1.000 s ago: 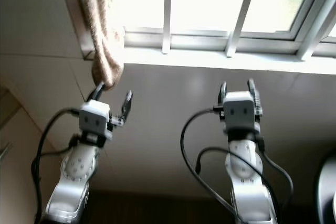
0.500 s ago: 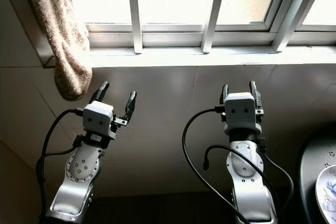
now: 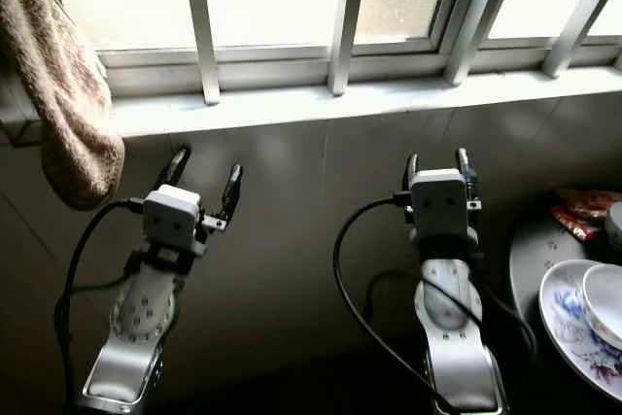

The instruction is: Kitchen organization

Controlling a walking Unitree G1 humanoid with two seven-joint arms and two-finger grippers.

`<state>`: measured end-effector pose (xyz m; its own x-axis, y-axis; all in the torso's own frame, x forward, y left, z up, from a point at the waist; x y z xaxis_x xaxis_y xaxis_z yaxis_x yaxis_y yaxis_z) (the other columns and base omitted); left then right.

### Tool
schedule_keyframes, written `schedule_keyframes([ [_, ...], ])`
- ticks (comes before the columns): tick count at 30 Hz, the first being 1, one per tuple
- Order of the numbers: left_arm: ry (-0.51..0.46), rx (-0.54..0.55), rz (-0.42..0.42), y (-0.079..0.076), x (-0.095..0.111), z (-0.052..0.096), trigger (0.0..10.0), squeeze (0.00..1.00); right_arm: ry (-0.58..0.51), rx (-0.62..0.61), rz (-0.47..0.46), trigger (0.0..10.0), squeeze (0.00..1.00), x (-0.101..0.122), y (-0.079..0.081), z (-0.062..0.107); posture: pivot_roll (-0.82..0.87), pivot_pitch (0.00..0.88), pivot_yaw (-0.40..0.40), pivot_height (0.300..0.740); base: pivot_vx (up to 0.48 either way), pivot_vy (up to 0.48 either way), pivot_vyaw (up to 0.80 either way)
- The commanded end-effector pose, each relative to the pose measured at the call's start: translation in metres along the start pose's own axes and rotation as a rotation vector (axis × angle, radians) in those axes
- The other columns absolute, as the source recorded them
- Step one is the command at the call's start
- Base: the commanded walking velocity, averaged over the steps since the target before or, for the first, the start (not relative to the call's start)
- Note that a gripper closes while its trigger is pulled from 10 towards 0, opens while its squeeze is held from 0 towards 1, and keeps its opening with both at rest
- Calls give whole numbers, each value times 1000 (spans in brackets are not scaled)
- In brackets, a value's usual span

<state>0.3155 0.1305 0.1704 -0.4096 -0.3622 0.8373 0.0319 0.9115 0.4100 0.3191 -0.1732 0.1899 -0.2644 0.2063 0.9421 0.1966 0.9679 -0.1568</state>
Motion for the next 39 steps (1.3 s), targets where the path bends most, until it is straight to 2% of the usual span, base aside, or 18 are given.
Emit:
schedule_keyframes([
  [1,-9,-51,13,-14,5,-7,10000,0,-2,-20,8,10000,0,1,-6,-1,68,0,-35,740,0,0,-800],
  [25,-12,-61,5,-15,5,-7,10000,0,31,-34,14,10000,0,-6,-8,-3,66,0,-35,740,0,0,-797],
  [39,-4,-72,-8,-18,4,-6,10000,0,67,-11,22,10000,0,-15,-3,-6,68,0,-36,740,0,-61,0],
])
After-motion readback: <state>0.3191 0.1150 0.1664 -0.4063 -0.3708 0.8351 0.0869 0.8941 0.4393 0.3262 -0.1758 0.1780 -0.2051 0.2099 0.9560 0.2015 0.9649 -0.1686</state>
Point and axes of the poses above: a point about 5 cm out from each wrist's last joint towards the gripper, its own z axis pointing back from the gripper into the wrist, its own x axis along the axis of the wrist's last joint, y = z × x, the point moved 6 cm from there along -z, pointing out of the wrist towards the gripper, and after that the axes turned 8 degrees about -z, right-handed, at the moved point
